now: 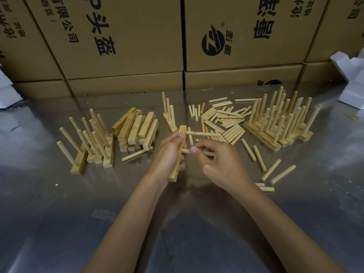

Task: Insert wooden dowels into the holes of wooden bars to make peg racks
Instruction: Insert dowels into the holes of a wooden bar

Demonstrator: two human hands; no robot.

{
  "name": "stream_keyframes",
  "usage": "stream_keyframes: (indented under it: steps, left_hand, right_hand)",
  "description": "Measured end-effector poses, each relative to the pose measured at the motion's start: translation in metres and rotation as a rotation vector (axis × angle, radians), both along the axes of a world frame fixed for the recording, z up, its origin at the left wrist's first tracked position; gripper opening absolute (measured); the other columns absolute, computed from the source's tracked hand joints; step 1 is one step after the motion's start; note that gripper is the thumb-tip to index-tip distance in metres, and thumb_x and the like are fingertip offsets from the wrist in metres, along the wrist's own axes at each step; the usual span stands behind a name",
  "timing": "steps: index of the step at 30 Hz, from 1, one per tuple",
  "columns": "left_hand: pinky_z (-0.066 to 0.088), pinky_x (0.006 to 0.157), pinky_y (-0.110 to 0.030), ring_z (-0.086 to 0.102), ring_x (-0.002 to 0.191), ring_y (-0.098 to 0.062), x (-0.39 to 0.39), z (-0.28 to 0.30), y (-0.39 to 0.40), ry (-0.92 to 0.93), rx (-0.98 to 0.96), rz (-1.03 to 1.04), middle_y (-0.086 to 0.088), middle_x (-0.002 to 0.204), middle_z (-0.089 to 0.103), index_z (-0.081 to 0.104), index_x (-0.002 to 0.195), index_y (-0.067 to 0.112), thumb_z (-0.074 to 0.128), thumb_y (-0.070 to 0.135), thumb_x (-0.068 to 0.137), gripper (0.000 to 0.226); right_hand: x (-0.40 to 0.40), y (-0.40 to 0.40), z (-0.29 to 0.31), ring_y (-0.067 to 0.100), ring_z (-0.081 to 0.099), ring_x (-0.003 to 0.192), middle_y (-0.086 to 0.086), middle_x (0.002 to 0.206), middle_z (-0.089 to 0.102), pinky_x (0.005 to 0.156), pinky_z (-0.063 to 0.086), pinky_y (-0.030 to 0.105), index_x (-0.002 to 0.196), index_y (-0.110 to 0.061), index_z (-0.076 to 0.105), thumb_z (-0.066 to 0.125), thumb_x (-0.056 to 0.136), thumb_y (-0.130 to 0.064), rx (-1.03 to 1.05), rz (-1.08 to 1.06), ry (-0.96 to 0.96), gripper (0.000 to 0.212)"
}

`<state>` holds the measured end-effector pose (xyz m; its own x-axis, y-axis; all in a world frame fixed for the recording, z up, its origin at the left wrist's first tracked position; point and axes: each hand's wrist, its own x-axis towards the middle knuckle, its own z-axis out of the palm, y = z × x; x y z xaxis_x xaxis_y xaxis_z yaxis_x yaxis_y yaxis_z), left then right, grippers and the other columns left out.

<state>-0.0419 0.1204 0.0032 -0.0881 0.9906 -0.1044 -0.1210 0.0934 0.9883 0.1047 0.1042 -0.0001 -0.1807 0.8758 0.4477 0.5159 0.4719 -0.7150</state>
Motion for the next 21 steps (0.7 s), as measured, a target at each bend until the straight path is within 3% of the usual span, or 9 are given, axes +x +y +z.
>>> stream_keyframes:
  steps: [4,7,9,11,13,16,21]
  left_hand:
    - [0.040,0.041,-0.024,0.048,0.058,-0.012,-0.016,0.008,0.002,-0.054,-0.044,0.138,-0.002,0.077,0.053,0.061,0.126,0.015,0.045,0.027,0.105,0.029]
    - [0.040,0.037,-0.021,0.047,0.052,-0.011,-0.039,0.017,0.002,-0.245,-0.071,0.215,-0.001,0.071,0.052,0.062,0.112,0.012,0.046,0.025,0.104,0.022]
    - [0.036,0.036,-0.020,0.045,0.053,-0.011,-0.054,0.023,0.002,-0.372,-0.028,0.191,-0.003,0.074,0.050,0.058,0.113,0.008,0.044,0.023,0.105,0.022]
    - [0.033,0.035,-0.019,0.043,0.053,-0.011,-0.064,0.027,0.000,-0.452,0.023,0.160,-0.004,0.073,0.050,0.056,0.110,0.007,0.040,0.022,0.105,0.022]
    - [0.032,0.036,-0.018,0.042,0.052,-0.012,-0.067,0.030,-0.002,-0.497,0.047,0.141,-0.004,0.071,0.050,0.054,0.106,0.007,0.039,0.021,0.105,0.021]
    - [0.031,0.036,-0.018,0.041,0.052,-0.011,-0.069,0.032,-0.003,-0.534,0.081,0.140,-0.004,0.072,0.050,0.054,0.109,0.007,0.038,0.021,0.105,0.021]
    - [0.033,0.034,-0.018,0.041,0.052,-0.010,-0.086,0.032,-0.003,-0.609,0.104,0.176,-0.002,0.071,0.050,0.057,0.115,0.006,0.038,0.023,0.105,0.027]
  right_hand:
    - [-0.001,-0.002,0.006,0.006,0.057,0.097,-0.017,0.098,0.063,0.080,0.045,0.024,0.106,-0.025,0.067,0.058,0.095,-0.035,0.186,-0.115,0.133,0.017]
    - [0.000,-0.004,0.004,0.009,0.056,0.087,-0.015,0.091,0.062,0.074,0.047,0.030,0.097,-0.023,0.066,0.054,0.094,-0.026,0.247,-0.210,0.180,0.013]
    - [-0.008,-0.007,-0.004,0.009,0.058,0.082,-0.014,0.092,0.065,0.073,0.051,0.035,0.099,-0.024,0.067,0.055,0.093,-0.021,0.171,-0.147,-0.022,0.015]
    - [-0.028,-0.012,-0.011,0.014,0.063,0.092,-0.010,0.106,0.067,0.079,0.051,0.034,0.113,-0.027,0.066,0.053,0.093,-0.023,0.117,-0.018,-0.328,0.024]
    - [-0.058,-0.007,-0.013,0.025,0.064,0.099,-0.001,0.112,0.068,0.073,0.046,0.035,0.115,-0.025,0.061,0.050,0.092,-0.025,0.132,0.085,-0.557,0.025]
    - [-0.108,0.008,-0.002,0.032,0.064,0.096,0.009,0.106,0.068,0.066,0.032,0.033,0.102,-0.016,0.060,0.051,0.093,-0.023,0.129,0.160,-0.720,0.015]
    - [-0.146,0.031,-0.002,0.026,0.064,0.106,0.005,0.115,0.067,0.072,0.034,0.032,0.114,-0.016,0.061,0.046,0.097,-0.022,0.107,0.146,-0.867,0.023]
